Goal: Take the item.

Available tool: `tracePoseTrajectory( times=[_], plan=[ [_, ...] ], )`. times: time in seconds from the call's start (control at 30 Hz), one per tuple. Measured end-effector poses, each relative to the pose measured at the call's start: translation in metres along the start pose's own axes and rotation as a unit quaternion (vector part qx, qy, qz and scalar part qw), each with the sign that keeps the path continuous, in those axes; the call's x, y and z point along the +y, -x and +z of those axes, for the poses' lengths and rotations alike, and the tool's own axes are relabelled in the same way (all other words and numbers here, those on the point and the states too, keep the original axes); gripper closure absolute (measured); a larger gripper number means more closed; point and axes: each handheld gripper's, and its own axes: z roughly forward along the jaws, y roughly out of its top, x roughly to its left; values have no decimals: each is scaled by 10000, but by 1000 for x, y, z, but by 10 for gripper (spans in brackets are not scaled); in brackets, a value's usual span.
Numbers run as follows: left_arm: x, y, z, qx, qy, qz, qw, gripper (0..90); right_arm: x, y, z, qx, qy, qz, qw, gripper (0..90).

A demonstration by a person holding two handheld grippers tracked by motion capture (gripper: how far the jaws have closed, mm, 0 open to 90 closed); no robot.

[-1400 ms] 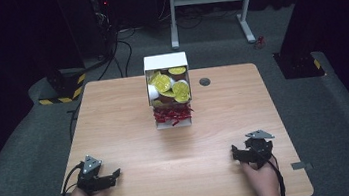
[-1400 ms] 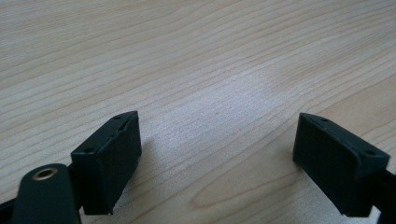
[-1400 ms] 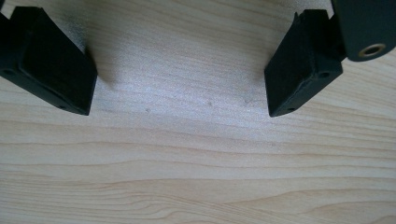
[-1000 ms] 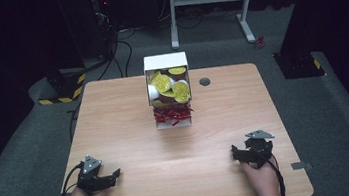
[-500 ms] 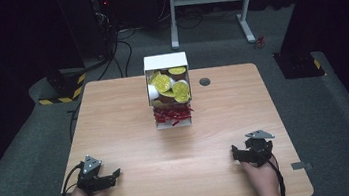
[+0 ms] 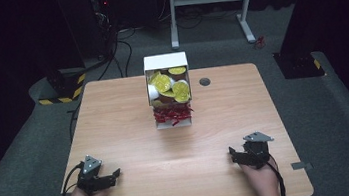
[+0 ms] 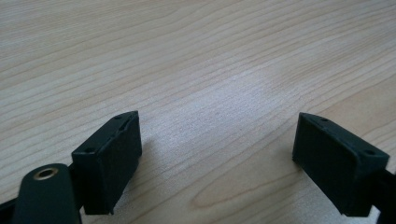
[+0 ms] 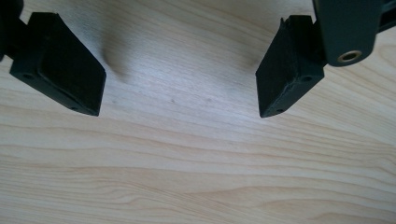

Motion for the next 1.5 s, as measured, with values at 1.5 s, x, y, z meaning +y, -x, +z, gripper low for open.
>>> tracePoseTrajectory(
  times=[1.5],
  plan=[
    [0,0,0,12,7,-26,10000,162,8,-23,-16,340,740,11,9967,380]
  ],
)
